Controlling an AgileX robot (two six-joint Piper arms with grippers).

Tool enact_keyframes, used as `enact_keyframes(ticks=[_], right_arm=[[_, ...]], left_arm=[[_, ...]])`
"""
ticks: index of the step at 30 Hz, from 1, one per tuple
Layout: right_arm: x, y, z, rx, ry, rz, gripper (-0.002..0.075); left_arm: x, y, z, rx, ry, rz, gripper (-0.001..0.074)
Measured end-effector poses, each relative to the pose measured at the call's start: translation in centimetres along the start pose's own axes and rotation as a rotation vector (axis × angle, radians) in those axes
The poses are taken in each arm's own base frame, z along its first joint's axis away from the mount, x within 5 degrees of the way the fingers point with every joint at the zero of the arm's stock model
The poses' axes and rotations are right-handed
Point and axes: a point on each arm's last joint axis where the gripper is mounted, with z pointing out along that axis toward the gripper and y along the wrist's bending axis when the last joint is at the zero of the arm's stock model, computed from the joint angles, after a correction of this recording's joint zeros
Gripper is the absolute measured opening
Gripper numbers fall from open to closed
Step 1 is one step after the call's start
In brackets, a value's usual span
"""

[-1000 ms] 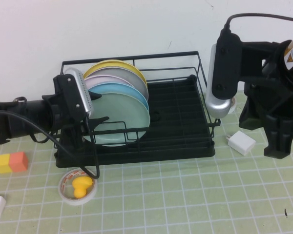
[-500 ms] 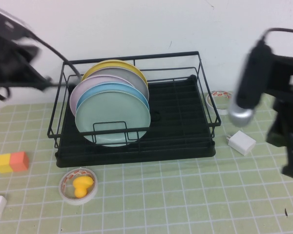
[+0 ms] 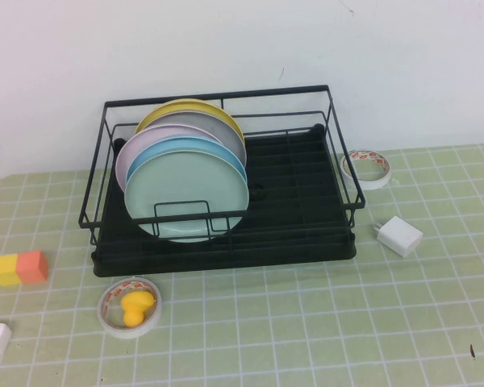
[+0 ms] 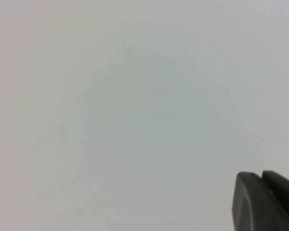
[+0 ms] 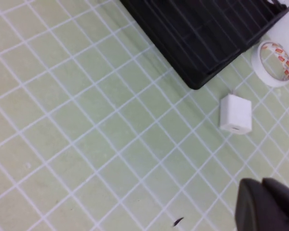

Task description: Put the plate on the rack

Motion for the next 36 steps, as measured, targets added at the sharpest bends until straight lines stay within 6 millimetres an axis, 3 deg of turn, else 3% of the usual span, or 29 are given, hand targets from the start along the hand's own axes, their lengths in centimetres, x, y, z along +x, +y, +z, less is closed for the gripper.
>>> enact_keyframes(ticks=[6, 11, 16, 23, 30, 36], right_arm=[[4.1, 1.9, -1.3, 0.024, -0.073, 0.014, 0.0000], [5.6, 2.7, -2.9, 0.033, -0.162, 0.072, 0.0000], [6.9, 3.1, -4.2, 0.052, -0.221, 0.103, 0.0000], [7.7, 3.6, -4.4, 0.027, -0.199, 0.206, 0.0000], [8.4, 4.0, -4.3, -0.021, -0.125, 0.251, 0.0000], [8.5, 4.1, -4.2, -0.031, -0.110, 0.268, 0.0000]], left_arm=[[-3.1, 0.3, -4.8, -0.034, -0.140, -0.009, 0.0000], [-5.1, 0.4, -8.2, -0.056, -0.242, 0.002, 0.0000], [-5.8, 0.4, -10.5, -0.071, -0.299, 0.008, 0.0000], [-6.6, 0.4, -12.4, -0.090, -0.349, 0.013, 0.0000], [-5.9, 0.8, -12.6, -0.143, -0.323, -0.021, 0.0000], [-1.8, 1.1, -12.1, -0.241, -0.184, -0.132, 0.0000]])
